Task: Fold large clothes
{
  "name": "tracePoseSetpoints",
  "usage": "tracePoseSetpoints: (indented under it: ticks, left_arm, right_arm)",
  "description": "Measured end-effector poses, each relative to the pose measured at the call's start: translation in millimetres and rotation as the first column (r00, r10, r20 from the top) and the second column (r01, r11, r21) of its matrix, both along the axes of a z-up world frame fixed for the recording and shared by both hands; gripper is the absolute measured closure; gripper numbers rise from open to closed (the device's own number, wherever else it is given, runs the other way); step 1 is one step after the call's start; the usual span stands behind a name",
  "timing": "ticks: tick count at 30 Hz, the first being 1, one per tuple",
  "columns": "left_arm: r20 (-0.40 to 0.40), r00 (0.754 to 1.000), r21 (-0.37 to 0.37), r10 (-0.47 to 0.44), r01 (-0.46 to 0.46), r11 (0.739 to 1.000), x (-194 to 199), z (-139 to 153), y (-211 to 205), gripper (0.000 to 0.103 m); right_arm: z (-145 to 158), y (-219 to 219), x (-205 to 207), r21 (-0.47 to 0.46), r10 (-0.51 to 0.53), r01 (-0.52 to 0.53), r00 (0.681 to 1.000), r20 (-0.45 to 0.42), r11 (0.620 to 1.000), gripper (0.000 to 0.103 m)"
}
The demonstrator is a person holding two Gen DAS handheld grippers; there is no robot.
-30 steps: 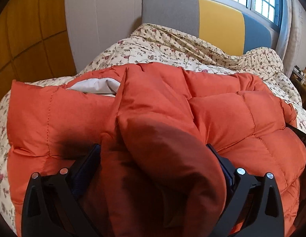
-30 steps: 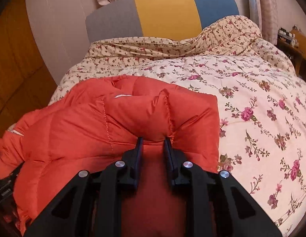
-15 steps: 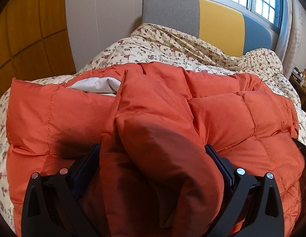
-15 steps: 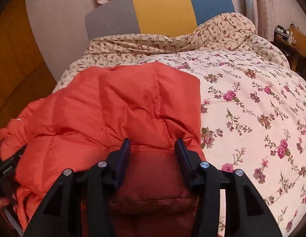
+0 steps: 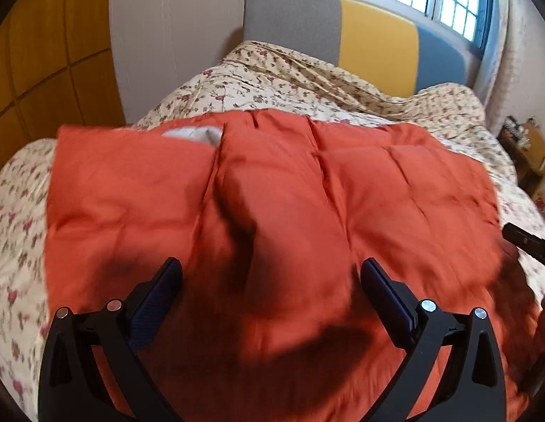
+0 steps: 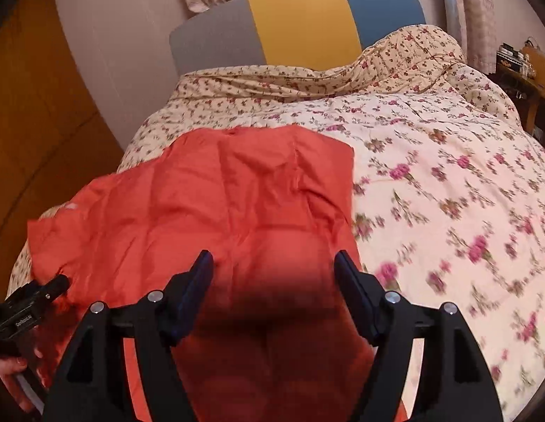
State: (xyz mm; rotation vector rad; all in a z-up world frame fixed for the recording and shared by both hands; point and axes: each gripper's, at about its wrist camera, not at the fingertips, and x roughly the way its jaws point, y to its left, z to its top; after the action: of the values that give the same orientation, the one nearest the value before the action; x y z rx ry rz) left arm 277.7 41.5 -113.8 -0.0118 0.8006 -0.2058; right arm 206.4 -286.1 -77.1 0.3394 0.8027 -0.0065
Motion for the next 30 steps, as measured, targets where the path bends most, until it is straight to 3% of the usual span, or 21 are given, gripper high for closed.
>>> tracePoseSetpoints:
  ticks: [4,7,14,30]
  left_arm:
    - [0.015,1.000,0.011,-0.019,0.019,1.000,-36.3,-1.3,12.7,0.003]
    - [-0.017,1.000,0.021,-0.025,0.025,0.999,-56.5,-7.3,20.4,0.003]
    - [-0.053,0.998,-0.054,-0.019,0.016,0.998,-90.3,-14.7,43.7,0.003]
    - [0.009,1.000,-0.132,0.007,-0.006,0.991,-171.4,0.1,88.7,0.003]
  right_arm:
    - [6.3,-1.2,-30.1,0.010,-0.004,0.005,1.000,-0.014,1.000,0.032]
    - [8.8,0.7,-48.2,-0.003,0.000,0.000,1.000,-0.018,1.000,0.030]
    - [10.7,4.1,-87.0,-0.014,0.004,-0.004,1.000,-0.017,1.000,0.026]
    - [10.6,-55.1,-194.9,0.043,-0.076,0.077,0.996,-0.042,0.996,0.019]
